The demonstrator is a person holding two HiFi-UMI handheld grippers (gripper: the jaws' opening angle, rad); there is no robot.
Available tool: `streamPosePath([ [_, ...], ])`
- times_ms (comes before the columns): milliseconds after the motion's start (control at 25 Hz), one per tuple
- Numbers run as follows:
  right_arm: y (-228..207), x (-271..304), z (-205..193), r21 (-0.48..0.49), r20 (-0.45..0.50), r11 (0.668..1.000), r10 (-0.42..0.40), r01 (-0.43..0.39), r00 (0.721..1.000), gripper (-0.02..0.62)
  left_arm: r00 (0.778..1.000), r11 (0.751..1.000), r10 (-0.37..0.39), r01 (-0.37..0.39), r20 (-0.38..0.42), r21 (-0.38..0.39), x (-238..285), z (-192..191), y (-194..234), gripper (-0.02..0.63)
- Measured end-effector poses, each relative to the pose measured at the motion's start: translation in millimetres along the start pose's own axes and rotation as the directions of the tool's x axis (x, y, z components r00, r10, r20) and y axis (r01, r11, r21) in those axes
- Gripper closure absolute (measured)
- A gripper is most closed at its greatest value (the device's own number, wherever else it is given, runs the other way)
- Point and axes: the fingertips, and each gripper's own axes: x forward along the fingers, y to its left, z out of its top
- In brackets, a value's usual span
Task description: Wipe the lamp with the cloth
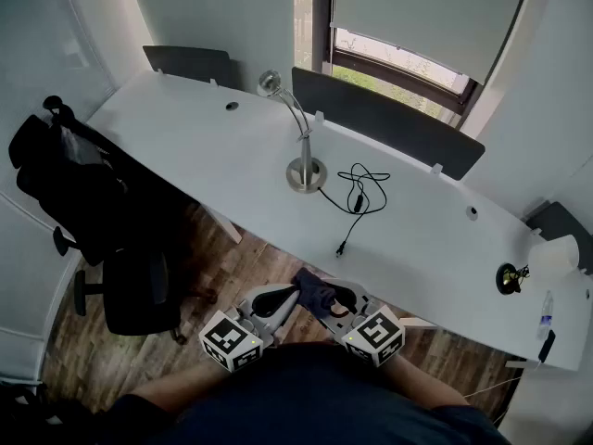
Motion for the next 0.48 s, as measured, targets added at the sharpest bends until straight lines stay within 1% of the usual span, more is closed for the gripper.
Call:
streamPosePath([
  [160, -4, -1, 0, -0.005, -0.001, 1.000, 0.004, -0.004, 1.000, 0.437, 1.000, 1.000, -0.001, 0.001, -0.008, -0.003, 4, -4, 0, 0.600],
  [480, -9, -14, 0, -0.012, 0.008, 1.000, 0.019, -0.019, 1.000, 0.437, 1.000, 1.000, 0.022, -0.022, 0.003, 0.006, 15, 2, -9, 0.600],
])
